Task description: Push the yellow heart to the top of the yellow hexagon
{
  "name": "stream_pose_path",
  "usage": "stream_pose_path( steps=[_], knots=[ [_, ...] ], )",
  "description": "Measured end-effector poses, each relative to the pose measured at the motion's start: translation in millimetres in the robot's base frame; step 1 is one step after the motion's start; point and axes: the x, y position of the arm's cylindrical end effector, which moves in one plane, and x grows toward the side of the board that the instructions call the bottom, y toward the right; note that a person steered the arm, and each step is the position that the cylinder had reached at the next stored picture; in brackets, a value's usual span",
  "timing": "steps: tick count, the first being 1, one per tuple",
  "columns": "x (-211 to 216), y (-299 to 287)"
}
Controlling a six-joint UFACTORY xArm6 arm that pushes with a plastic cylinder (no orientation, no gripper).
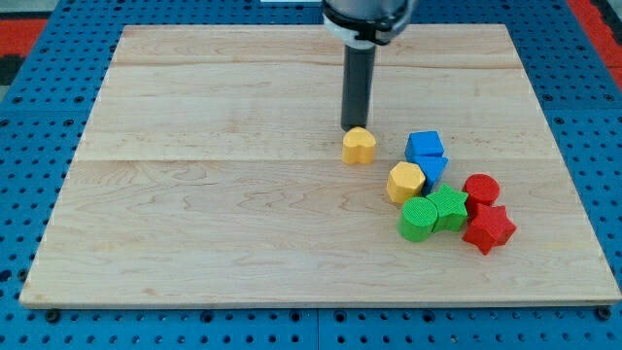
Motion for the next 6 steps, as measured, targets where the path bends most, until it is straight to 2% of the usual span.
stream_pose_path(
  steps=[2, 3, 4, 6],
  knots=[
    [-5.9, -51.5],
    [24.6, -36.1],
    [53.9, 4.9],
    [61.8, 22.0]
  ],
)
